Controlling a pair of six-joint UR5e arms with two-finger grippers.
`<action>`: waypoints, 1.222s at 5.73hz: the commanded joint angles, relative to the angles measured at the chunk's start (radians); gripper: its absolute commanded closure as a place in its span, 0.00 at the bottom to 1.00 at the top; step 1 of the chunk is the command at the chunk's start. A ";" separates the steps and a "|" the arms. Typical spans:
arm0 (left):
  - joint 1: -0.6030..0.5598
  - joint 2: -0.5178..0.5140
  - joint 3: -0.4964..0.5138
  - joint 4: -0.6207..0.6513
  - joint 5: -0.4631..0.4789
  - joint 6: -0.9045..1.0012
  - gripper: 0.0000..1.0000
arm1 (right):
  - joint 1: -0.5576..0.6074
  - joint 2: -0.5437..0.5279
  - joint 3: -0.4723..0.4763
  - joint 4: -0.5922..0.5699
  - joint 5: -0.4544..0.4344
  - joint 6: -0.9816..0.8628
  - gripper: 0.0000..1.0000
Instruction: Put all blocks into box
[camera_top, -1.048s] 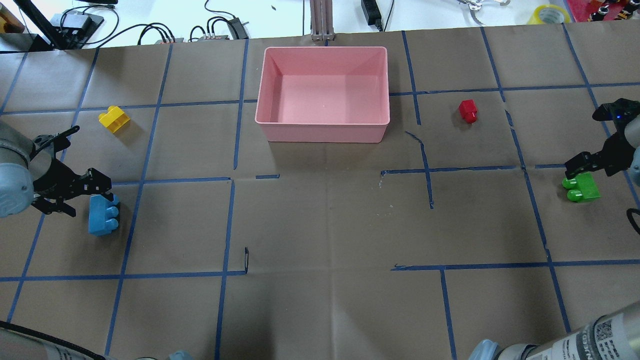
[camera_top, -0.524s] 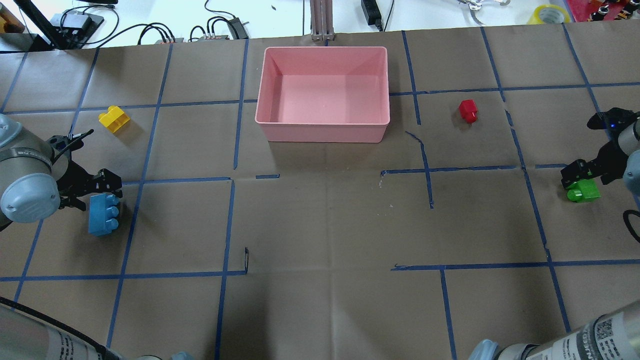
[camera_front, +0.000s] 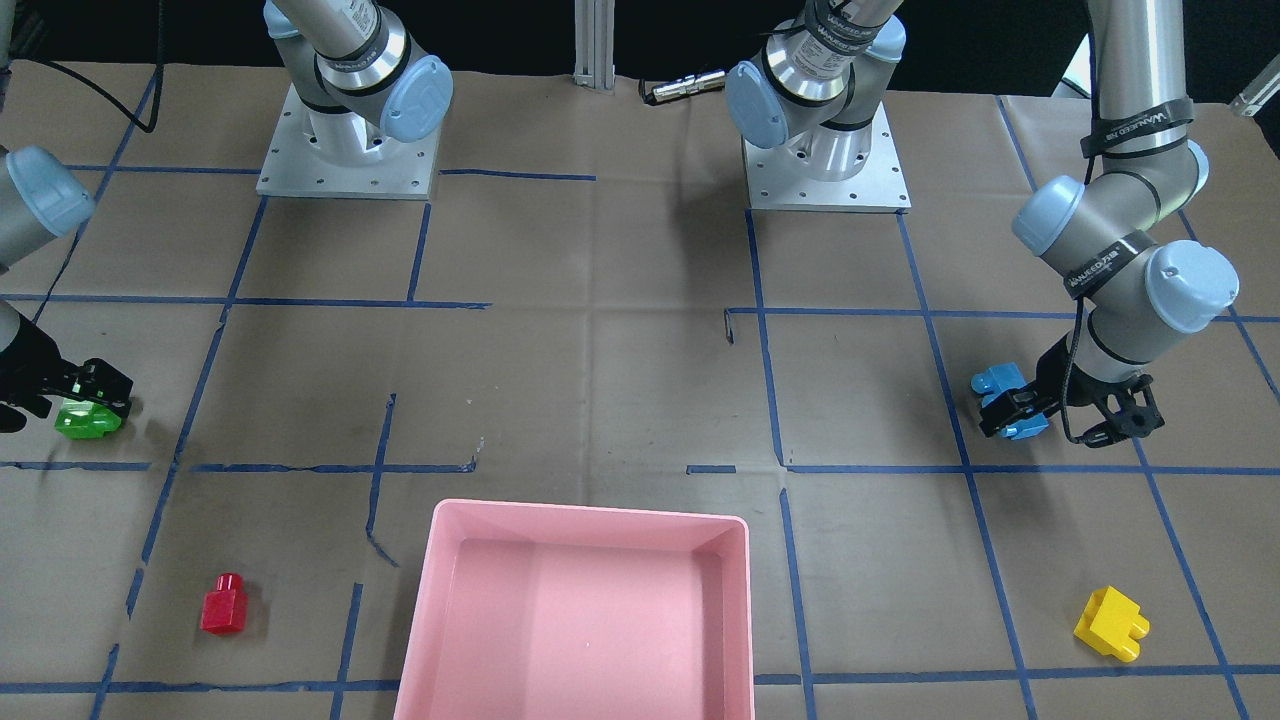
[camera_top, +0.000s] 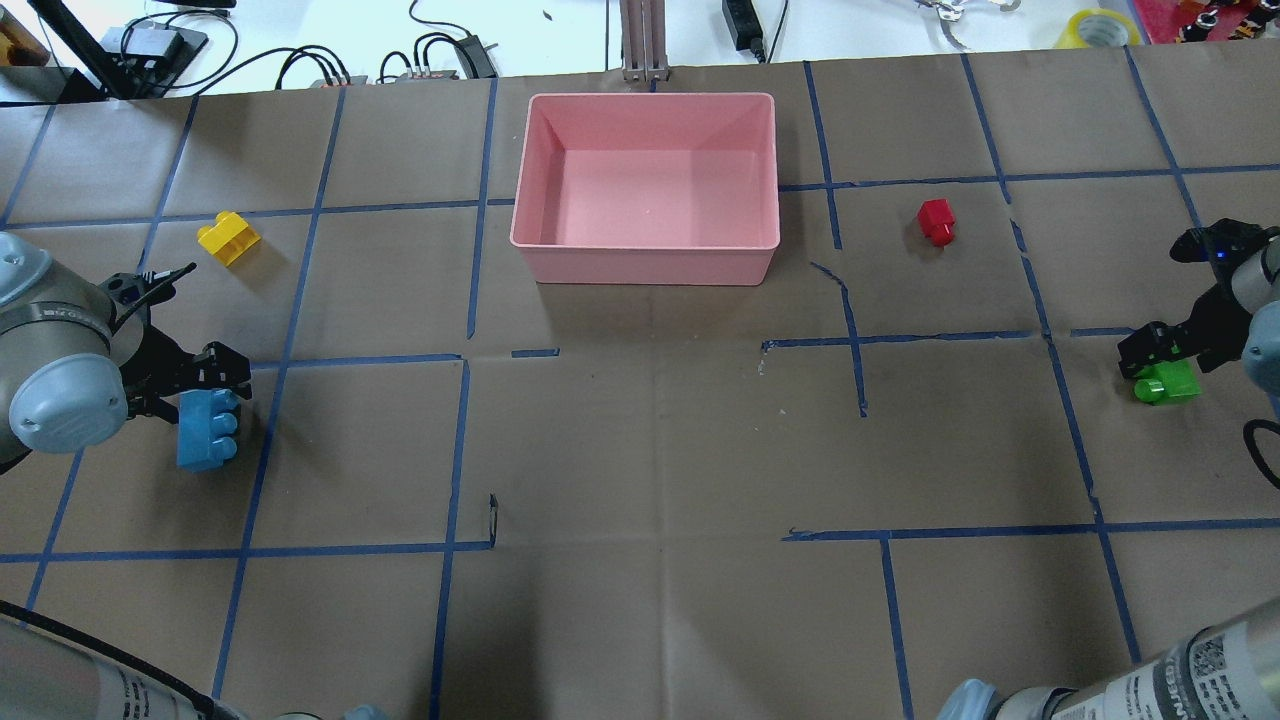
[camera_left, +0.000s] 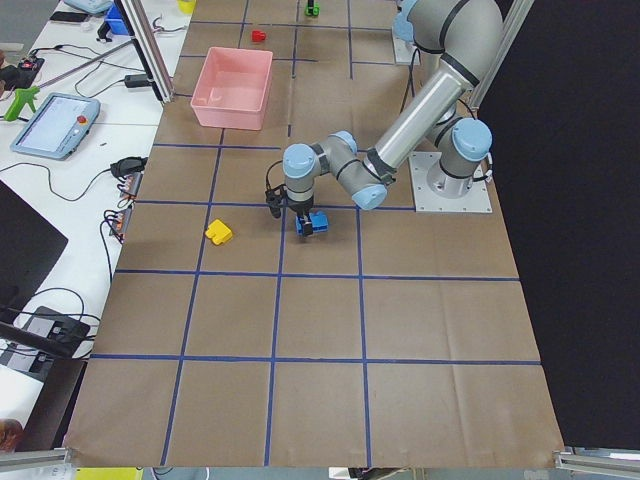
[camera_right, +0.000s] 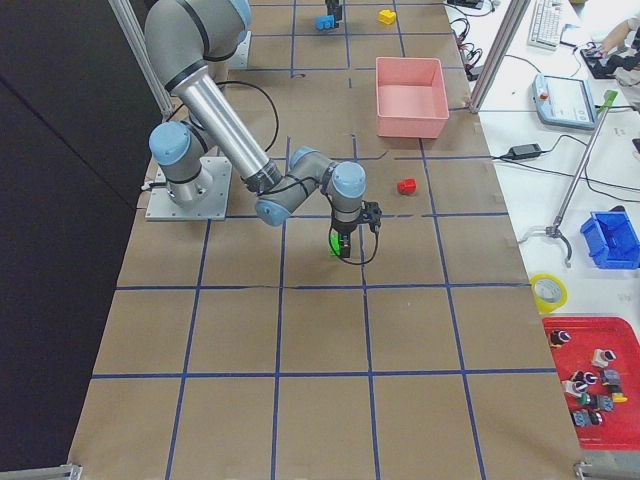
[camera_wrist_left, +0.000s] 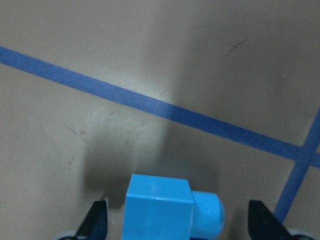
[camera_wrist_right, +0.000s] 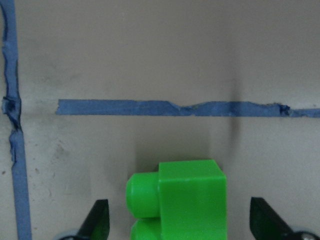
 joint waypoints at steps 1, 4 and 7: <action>0.004 0.003 -0.011 0.005 0.004 0.027 0.13 | 0.000 0.000 0.010 -0.002 0.000 -0.003 0.01; 0.007 0.003 -0.011 0.003 0.012 0.063 0.49 | -0.002 -0.001 0.016 0.000 -0.012 -0.002 0.10; 0.001 0.035 0.036 -0.011 0.012 0.064 0.73 | -0.002 -0.010 0.017 0.015 -0.020 0.000 0.48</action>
